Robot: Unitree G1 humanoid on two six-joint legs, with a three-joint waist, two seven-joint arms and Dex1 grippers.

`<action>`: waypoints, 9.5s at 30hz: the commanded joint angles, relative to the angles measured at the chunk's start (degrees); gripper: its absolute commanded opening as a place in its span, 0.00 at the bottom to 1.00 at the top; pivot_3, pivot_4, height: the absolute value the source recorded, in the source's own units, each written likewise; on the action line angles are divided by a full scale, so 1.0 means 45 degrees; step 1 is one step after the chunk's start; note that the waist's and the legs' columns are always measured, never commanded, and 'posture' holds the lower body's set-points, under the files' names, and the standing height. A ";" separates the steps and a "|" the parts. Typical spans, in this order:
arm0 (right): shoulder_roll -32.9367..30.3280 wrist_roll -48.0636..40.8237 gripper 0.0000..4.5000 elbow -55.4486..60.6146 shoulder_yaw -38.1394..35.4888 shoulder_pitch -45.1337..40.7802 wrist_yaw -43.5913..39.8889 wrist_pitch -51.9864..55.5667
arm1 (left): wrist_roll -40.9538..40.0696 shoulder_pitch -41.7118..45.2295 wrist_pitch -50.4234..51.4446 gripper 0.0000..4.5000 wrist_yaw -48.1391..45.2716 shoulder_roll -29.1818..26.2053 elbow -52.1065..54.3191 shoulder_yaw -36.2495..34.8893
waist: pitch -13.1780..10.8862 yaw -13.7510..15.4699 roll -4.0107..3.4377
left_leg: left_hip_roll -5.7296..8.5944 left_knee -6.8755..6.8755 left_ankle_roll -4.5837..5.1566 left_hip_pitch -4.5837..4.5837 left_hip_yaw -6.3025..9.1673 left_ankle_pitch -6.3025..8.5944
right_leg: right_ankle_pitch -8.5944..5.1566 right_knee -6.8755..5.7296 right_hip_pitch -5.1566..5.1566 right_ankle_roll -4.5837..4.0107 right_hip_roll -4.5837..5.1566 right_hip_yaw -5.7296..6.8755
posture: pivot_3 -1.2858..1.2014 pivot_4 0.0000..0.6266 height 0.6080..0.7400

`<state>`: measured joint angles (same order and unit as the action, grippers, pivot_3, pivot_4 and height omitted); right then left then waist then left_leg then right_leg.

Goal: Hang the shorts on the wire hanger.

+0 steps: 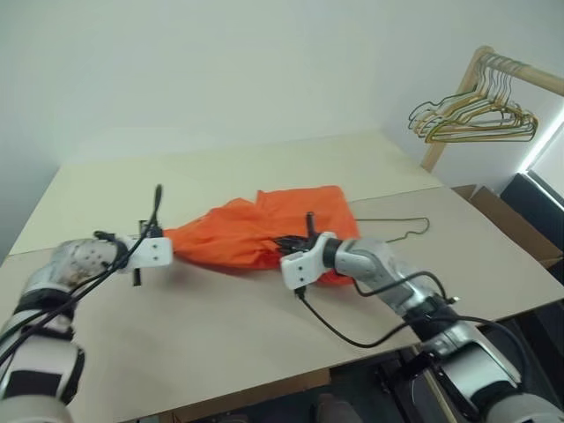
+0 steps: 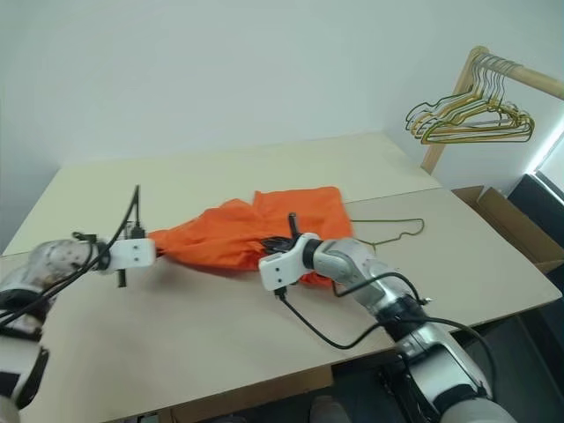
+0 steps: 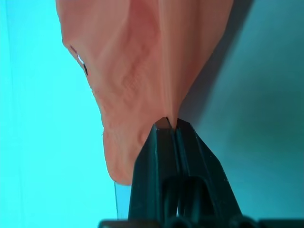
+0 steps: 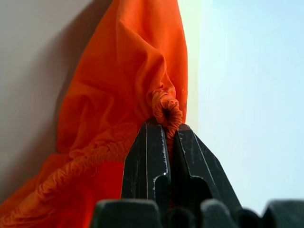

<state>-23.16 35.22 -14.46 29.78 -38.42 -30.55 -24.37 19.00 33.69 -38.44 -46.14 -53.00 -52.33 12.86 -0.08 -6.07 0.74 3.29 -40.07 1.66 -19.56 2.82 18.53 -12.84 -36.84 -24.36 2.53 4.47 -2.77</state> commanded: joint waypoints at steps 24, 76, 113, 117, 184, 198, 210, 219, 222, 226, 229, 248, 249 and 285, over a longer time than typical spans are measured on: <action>-0.6579 -0.6958 0.00 0.0498 0.1470 -0.0492 -0.8319 -0.5887 | -0.3880 -1.0550 1.0888 0.01 -0.3152 -0.2356 1.9728 -0.3006 | -0.0122 0.1121 -0.0050 | -0.0056 0.0107 0.0136 0.0305 -0.0038 0.0080 | -0.0061 0.0200 0.0338 -0.0085 -0.0008 0.0048 | 0.51 0.00 1.00; -0.3554 -0.9838 0.97 -0.2716 -0.3843 -0.2390 -0.3526 1.2197 | -0.8406 -0.6931 1.0827 1.00 -0.4930 -0.0098 1.4348 -0.4669 | -0.0171 0.1052 -0.0152 | -0.0062 0.0098 0.0074 0.0174 -0.0018 0.0094 | -0.0068 0.0167 0.0191 -0.0106 0.0031 0.0050 | 0.49 0.00 1.00; 0.1894 -0.4896 0.01 -1.2519 -0.2923 -0.6351 -0.0554 0.5249 | -0.6672 -0.9505 0.9592 1.00 -0.4341 -0.0472 1.4550 -0.3673 | -0.0157 -0.0252 -0.0169 | -0.0008 0.0060 -0.0088 -0.0111 0.0018 -0.0018 | -0.0046 -0.0056 -0.0155 -0.0090 0.0041 0.0041 | 0.52 0.00 1.00; 0.2682 -0.4271 0.01 -1.2972 -0.2501 -0.6669 -0.0443 0.4146 | -0.6875 -0.9610 0.9765 1.00 -0.4423 -0.0483 1.4820 -0.3695 | -0.0157 -0.0253 -0.0169 | -0.0008 0.0062 -0.0094 -0.0111 0.0020 -0.0021 | -0.0046 -0.0060 -0.0158 -0.0090 0.0033 0.0040 | 0.52 0.00 1.00; -0.0944 -0.5999 0.99 -1.3825 -0.6003 -0.5376 -0.3925 0.6061 | -0.8062 -0.8698 1.0800 1.00 -0.4198 0.0139 1.6726 -0.3223 | -0.0162 -0.0167 -0.0214 | -0.0029 0.0081 0.0013 0.0060 0.0023 0.0041 | -0.0051 0.0030 0.0031 -0.0098 0.0020 0.0014 | 0.52 0.00 1.00; -0.0797 -0.5056 0.99 -1.4139 -0.5658 -0.5542 -0.4635 0.7397 | -0.7770 -0.9277 1.0813 1.00 -0.4085 -0.0113 1.6871 -0.3287 | -0.0162 0.0167 -0.0215 | -0.0027 0.0079 0.0015 0.0062 0.0019 0.0043 | -0.0051 0.0029 0.0030 -0.0098 0.0019 0.0016 | 0.53 0.00 1.00; -0.0860 -0.6089 0.99 -1.4204 -0.7332 -0.5883 -0.3140 0.9670 | -0.7481 -0.9133 1.0758 1.00 -0.4023 -0.0039 1.6776 -0.3057 | -0.0162 0.0467 -0.0215 | -0.0025 0.0081 0.0014 0.0060 0.0017 0.0043 | -0.0051 0.0032 0.0028 -0.0099 0.0020 0.0016 | 0.53 0.00 1.00; -0.1228 -0.5219 0.99 -1.4226 -0.6420 -0.5542 -0.4847 1.0251 | -0.7200 -0.9184 1.0877 1.00 -0.4156 -0.0179 1.6860 -0.2840 | -0.0161 0.0500 -0.0214 | -0.0024 0.0080 0.0018 0.0059 0.0016 0.0045 | -0.0051 0.0037 0.0035 -0.0099 0.0023 0.0023 | 0.53 0.00 1.00; -0.1479 -0.4684 0.99 -1.4210 -0.5722 -0.5510 -0.6349 1.0478 | -0.7058 -0.9162 1.0839 1.00 -0.4092 -0.0177 1.6839 -0.2760 | -0.0160 0.0503 -0.0215 | -0.0025 0.0079 0.0022 0.0062 0.0017 0.0048 | -0.0051 0.0038 0.0039 -0.0099 0.0023 0.0024 | 0.53 0.00 1.00; -0.1692 -0.4101 0.99 -1.4091 -0.4847 -0.5364 -0.7805 1.0323 | -0.6898 -0.9154 1.0782 1.00 -0.3968 -0.0127 1.6815 -0.2652 | -0.0153 0.0503 -0.0208 | -0.0025 0.0079 0.0026 0.0064 0.0019 0.0050 | -0.0051 0.0039 0.0043 -0.0098 0.0021 0.0030 | 0.53 0.00 1.00; -0.1768 -0.3397 0.99 -1.3917 -0.3990 -0.4992 -0.7525 0.9685 | -0.6792 -0.9132 1.0731 1.00 -0.3893 -0.0038 1.6779 -0.2548 | -0.0127 0.0508 -0.0205 | -0.0026 0.0079 0.0025 0.0067 0.0020 0.0050 | -0.0051 0.0039 0.0044 -0.0099 0.0020 0.0033 | 0.52 0.00 1.00; -0.1625 -0.2870 0.04 -1.3940 -0.3241 -0.4818 -0.6898 0.8553 | -0.6464 -0.8905 1.0622 1.00 -0.3861 -0.0057 1.6693 -0.2338 | -0.0013 0.0765 -0.0125 | -0.0027 0.0082 0.0017 0.0081 0.0022 0.0050 | -0.0055 0.0048 0.0057 -0.0105 0.0022 0.0038 | 0.53 0.00 1.00; -0.1617 -0.2784 0.01 -1.3949 -0.3165 -0.4785 -0.6913 0.8519 | -0.6450 -0.8925 1.0630 1.00 -0.3851 -0.0066 1.6719 -0.2345 | -0.0005 0.0770 -0.0119 | -0.0028 0.0082 0.0017 0.0083 0.0022 0.0051 | -0.0055 0.0047 0.0058 -0.0105 0.0020 0.0038 | 0.53 0.00 1.00; -0.4620 -0.6732 0.01 -0.0315 -0.6278 -0.1708 -0.8289 0.3578 | -0.9088 -0.6974 1.0624 1.00 -0.2940 0.2235 1.4325 -0.4388 | -0.0080 0.0804 -0.0250 | -0.0030 0.0080 0.0044 0.0029 0.0010 0.0065 | -0.0050 0.0103 0.0022 -0.0092 0.0040 0.0056 | 0.51 0.00 1.00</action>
<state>-42.36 -0.55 -20.19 -0.22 -47.04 -73.83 1.72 -17.18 0.53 7.90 -61.18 -43.80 12.38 -2.28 -0.44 -2.45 -0.39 3.15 -39.71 1.82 -19.42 2.88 18.80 -13.06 -36.41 -24.27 2.11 4.64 -2.51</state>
